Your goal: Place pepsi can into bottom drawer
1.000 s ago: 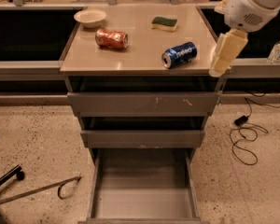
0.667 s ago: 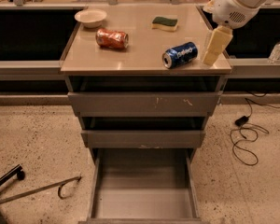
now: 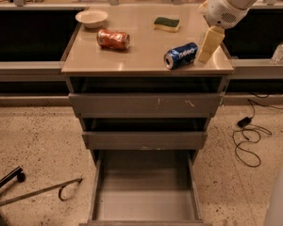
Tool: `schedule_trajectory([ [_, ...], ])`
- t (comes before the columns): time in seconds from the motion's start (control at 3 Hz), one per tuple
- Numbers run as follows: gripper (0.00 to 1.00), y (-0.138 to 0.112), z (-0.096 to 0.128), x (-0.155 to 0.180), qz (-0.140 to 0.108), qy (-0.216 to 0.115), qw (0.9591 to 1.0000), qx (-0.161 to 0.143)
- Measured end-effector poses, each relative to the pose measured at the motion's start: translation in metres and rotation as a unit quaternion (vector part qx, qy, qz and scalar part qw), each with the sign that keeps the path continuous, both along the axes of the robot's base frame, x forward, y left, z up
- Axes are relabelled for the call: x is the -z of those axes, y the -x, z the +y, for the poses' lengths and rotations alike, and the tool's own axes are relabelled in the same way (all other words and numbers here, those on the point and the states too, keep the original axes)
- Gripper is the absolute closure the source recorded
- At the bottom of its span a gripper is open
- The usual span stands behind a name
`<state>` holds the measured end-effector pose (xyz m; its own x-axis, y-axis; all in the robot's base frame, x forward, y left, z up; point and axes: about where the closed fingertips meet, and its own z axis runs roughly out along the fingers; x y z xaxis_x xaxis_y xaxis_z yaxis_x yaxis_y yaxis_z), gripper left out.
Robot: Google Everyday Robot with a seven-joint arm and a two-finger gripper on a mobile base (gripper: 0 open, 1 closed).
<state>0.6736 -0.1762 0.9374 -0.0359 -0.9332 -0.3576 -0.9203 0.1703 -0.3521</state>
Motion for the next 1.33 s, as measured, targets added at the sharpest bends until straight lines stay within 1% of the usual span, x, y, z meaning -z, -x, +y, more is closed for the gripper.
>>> schedule_trajectory([
  [0.33,0.00,-0.025,0.009,0.016,-0.008,-0.016,0.9998,-0.013],
  [0.67,0.00,-0.058,0.022,0.041,-0.008,-0.031,0.9989,-0.035],
  [1.0,0.00,-0.074,0.031,0.060,0.001,-0.036,0.9980,-0.052],
  [1.33,0.00,-0.088,0.032,0.074,0.012,-0.026,0.9978,-0.060],
])
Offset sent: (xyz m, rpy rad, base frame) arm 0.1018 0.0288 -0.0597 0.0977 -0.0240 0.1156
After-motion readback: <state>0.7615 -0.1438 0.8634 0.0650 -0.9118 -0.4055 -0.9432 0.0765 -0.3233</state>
